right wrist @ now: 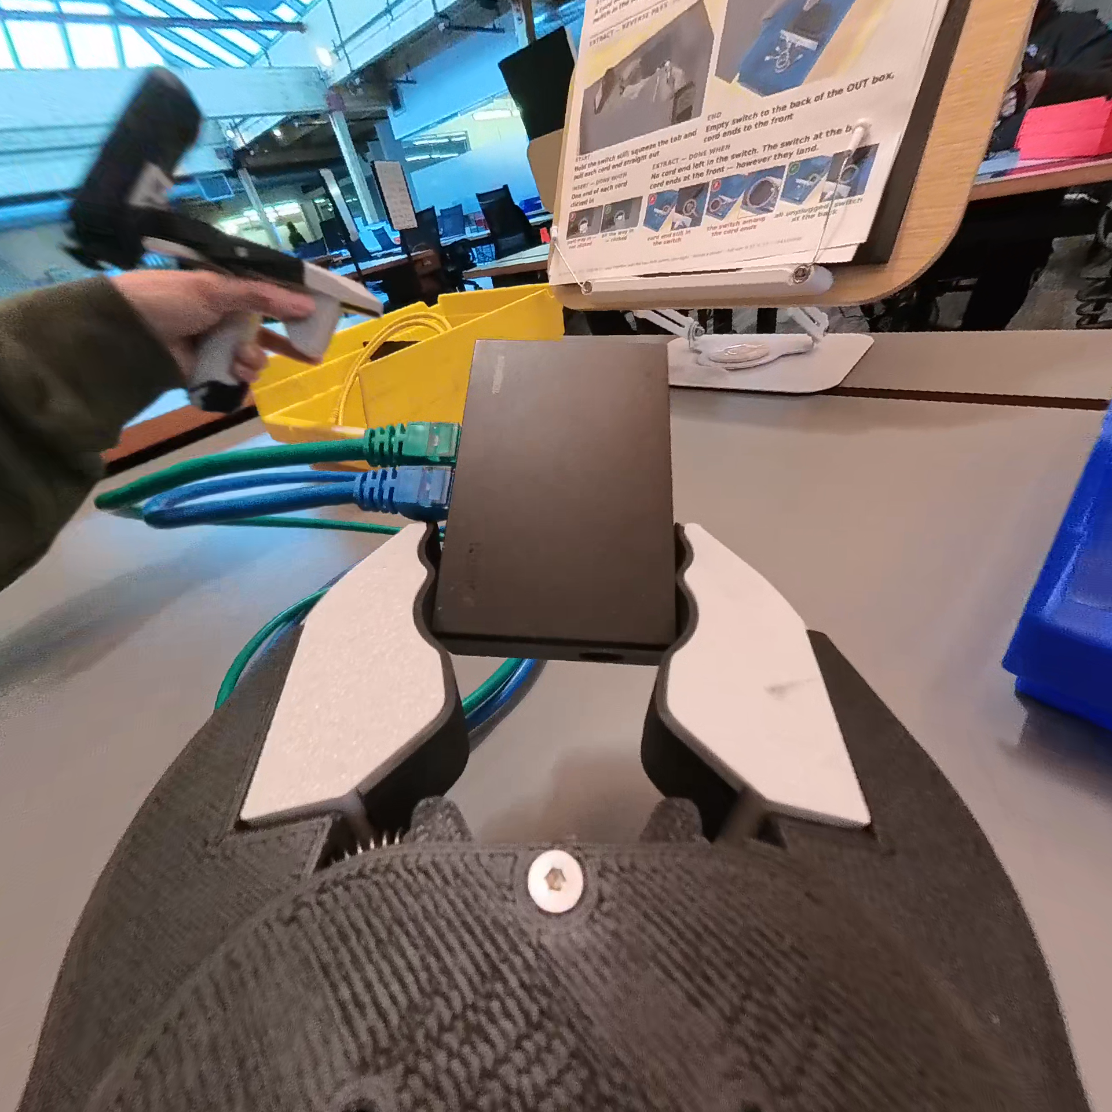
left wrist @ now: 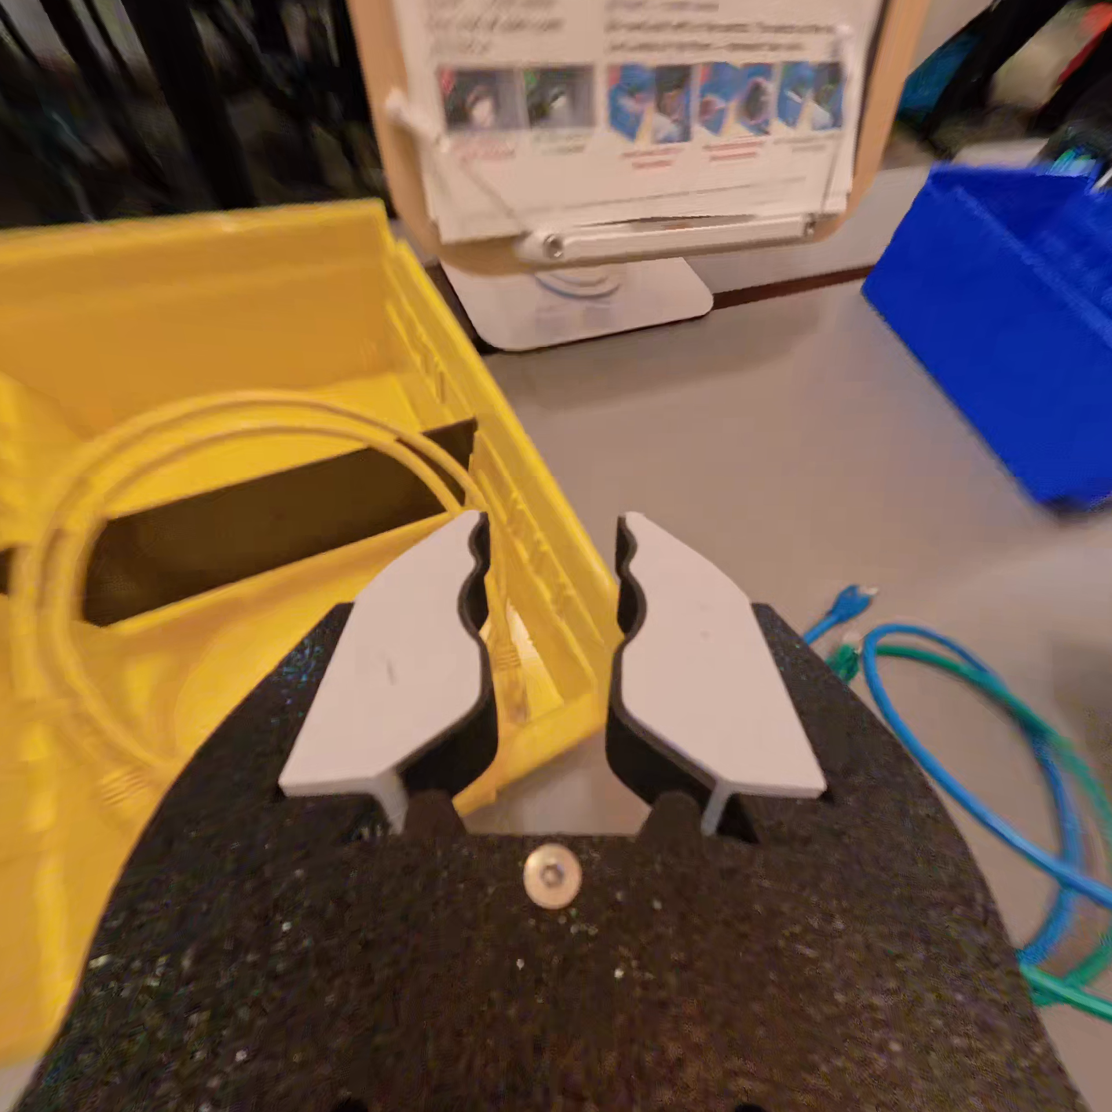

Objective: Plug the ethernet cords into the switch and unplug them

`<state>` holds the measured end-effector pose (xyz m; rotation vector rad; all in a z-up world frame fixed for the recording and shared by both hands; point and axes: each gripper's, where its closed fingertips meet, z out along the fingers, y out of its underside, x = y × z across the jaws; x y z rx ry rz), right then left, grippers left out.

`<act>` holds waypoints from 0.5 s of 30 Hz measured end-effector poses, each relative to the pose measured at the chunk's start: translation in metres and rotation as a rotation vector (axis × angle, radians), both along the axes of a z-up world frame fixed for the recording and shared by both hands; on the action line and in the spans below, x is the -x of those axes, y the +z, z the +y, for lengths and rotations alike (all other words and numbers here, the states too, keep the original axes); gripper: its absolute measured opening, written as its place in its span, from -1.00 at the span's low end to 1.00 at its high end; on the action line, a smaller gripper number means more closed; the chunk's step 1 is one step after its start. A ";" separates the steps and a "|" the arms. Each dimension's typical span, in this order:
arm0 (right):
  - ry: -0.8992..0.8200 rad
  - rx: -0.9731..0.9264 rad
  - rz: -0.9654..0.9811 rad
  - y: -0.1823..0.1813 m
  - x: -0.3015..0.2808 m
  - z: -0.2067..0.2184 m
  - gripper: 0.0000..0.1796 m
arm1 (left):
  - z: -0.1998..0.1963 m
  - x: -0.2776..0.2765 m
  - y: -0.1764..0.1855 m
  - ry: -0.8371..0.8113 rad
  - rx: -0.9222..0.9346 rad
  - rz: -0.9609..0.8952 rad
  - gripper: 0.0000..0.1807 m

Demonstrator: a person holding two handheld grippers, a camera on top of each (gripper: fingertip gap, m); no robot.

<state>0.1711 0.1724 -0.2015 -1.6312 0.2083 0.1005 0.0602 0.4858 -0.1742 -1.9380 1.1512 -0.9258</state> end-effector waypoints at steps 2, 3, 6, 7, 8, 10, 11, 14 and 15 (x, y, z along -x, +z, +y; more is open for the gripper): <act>0.010 0.008 -0.010 -0.001 0.002 0.001 -0.18 | 0.014 -0.010 -0.019 -0.025 0.252 -0.040 -0.57; 0.020 0.011 -0.014 -0.001 0.004 0.001 -0.18 | 0.021 -0.013 -0.028 -0.020 0.338 -0.030 -0.62; 0.024 0.015 -0.018 -0.001 0.005 0.002 -0.18 | 0.040 -0.017 -0.059 0.017 0.409 0.063 -0.57; 0.028 0.015 -0.016 -0.002 0.005 0.002 -0.18 | 0.043 -0.016 -0.071 0.037 0.430 0.112 -0.51; 0.030 0.014 -0.013 -0.002 0.005 0.002 -0.18 | 0.042 -0.018 -0.079 0.027 0.456 0.140 -0.47; 0.031 0.011 -0.005 -0.001 0.004 0.002 -0.18 | 0.033 -0.024 -0.081 -0.023 0.526 0.109 -0.55; 0.036 0.010 0.000 -0.001 0.004 0.002 -0.18 | 0.030 -0.027 -0.079 -0.042 0.561 0.079 -0.62; 0.036 0.002 0.014 -0.001 0.003 0.001 -0.18 | 0.021 -0.032 -0.069 -0.102 0.596 0.004 -0.93; 0.039 0.002 0.017 -0.001 0.003 0.001 -0.18 | 0.020 -0.031 -0.067 -0.114 0.573 0.000 -0.94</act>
